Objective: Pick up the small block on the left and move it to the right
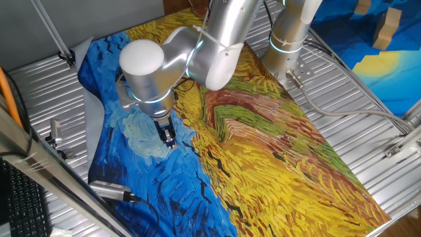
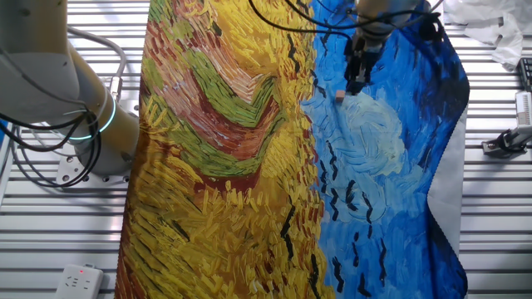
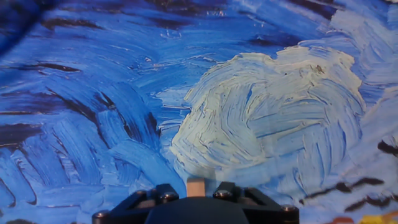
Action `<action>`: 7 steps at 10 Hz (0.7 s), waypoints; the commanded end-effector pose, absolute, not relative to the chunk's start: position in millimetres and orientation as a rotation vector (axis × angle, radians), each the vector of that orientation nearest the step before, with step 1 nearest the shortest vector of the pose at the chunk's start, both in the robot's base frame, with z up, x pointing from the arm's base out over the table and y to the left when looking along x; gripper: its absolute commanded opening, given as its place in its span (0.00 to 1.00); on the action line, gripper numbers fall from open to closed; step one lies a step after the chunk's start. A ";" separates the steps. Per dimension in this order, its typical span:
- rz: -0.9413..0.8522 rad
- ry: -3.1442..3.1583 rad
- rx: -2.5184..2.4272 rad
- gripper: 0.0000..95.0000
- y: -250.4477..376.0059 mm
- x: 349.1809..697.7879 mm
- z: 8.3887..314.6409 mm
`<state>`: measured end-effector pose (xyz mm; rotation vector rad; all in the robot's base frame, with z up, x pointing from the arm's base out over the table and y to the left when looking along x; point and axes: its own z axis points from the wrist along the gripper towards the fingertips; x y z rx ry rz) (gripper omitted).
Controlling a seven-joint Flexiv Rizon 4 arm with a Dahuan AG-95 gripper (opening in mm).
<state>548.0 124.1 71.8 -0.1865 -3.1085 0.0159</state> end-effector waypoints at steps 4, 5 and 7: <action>0.035 -3.110 -0.115 0.00 124.4 548.3 77.3; 0.033 -3.106 -0.112 0.00 124.4 548.2 77.9; 0.016 -3.104 -0.086 0.00 124.2 548.1 79.8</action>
